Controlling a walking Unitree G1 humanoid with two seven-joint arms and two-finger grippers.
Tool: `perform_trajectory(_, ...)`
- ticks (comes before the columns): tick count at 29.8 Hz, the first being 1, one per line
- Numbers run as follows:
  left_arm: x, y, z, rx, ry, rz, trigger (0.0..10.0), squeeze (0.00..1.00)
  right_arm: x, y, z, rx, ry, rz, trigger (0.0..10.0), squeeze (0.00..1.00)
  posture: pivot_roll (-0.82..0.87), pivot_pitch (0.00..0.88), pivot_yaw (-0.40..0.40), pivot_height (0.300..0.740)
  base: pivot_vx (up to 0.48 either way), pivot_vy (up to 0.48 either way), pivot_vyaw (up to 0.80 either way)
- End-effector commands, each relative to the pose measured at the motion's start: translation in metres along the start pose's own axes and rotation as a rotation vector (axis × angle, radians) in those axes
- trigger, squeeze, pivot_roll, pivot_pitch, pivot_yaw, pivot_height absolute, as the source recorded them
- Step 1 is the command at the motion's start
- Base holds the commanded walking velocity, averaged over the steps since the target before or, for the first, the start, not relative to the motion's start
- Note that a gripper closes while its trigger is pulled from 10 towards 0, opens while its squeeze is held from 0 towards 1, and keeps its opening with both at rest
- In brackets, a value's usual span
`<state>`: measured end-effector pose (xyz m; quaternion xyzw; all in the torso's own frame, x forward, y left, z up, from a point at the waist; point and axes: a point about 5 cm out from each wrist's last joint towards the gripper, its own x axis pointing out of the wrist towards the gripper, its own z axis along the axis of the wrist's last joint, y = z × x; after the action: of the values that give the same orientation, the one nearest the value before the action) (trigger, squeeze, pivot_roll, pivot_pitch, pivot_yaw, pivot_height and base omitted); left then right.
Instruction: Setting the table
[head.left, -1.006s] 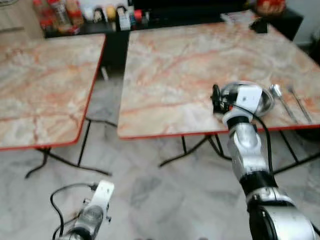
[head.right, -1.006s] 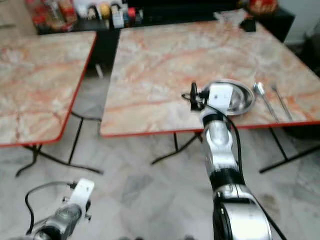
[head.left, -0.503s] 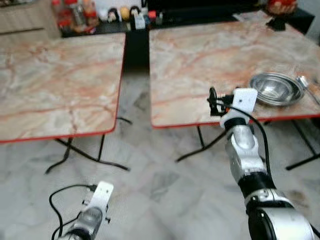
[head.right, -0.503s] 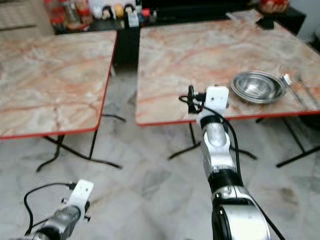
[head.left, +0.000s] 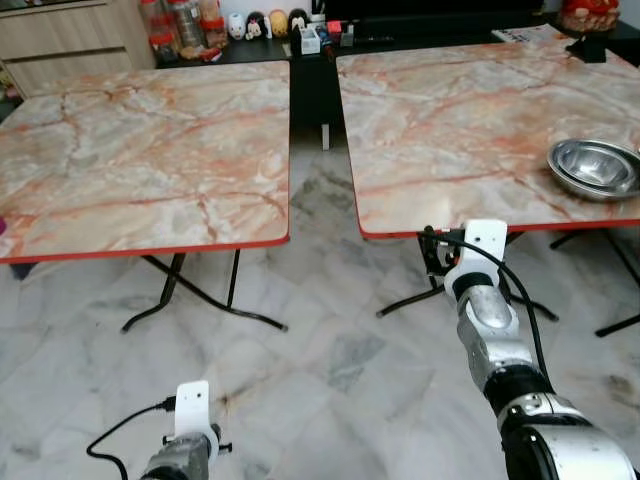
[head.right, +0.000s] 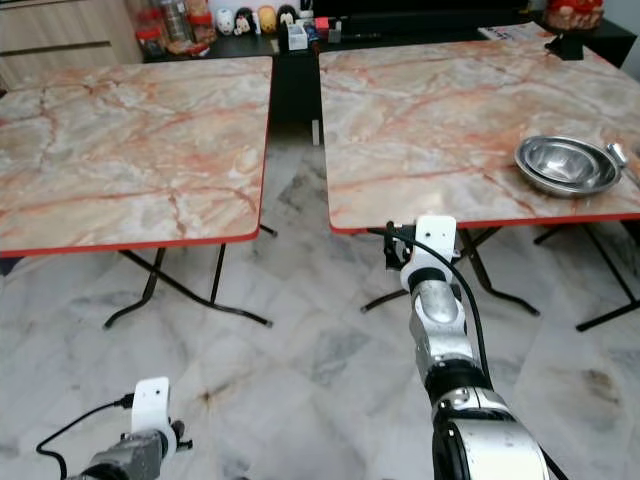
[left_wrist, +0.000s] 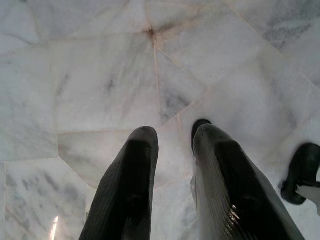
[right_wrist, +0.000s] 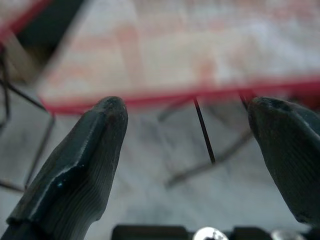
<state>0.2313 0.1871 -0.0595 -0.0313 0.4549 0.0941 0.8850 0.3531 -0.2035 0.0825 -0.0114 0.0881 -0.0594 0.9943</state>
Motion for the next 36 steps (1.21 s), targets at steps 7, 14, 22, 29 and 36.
perform_trajectory(7, 0.0, 0.001, -0.001, 0.034, 0.012, -0.004, 10.0, 0.0, -0.019, -0.006, -0.061, -0.013, 0.39, -0.037, 10.0, 0.0, -0.08, 0.079, 0.064, 0.74, 0.0, 0.0, 0.0)
perform_trajectory(14, 0.0, 0.001, 0.0, 0.069, 0.008, -0.014, 10.0, 0.0, -0.03, 0.0, -0.081, -0.033, 0.495, -0.021, 10.0, 0.0, -0.08, 0.079, 0.065, 0.74, 0.0, 0.0, 0.0)
perform_trajectory(22, 0.0, 0.001, 0.002, 0.074, -0.008, -0.014, 10.0, 0.0, -0.062, -0.001, -0.125, -0.047, 0.669, 0.006, 10.0, 0.0, -0.07, 0.077, 0.064, 0.74, 0.0, 0.0, 0.0)
perform_trajectory(29, 0.0, 0.001, 0.002, 0.076, -0.019, -0.023, 10.0, 0.0, -0.077, -0.003, -0.141, -0.084, 0.763, 0.017, 10.0, 0.0, -0.07, 0.07, 0.06, 0.74, 0.0, 0.0, 0.0)
perform_trajectory(36, 0.0, 0.003, 0.002, 0.091, -0.025, -0.024, 10.0, 0.0, -0.077, 0.002, -0.142, -0.094, 0.764, 0.047, 10.0, 0.0, -0.07, 0.054, 0.064, 0.74, 0.0, 0.0, 0.0)
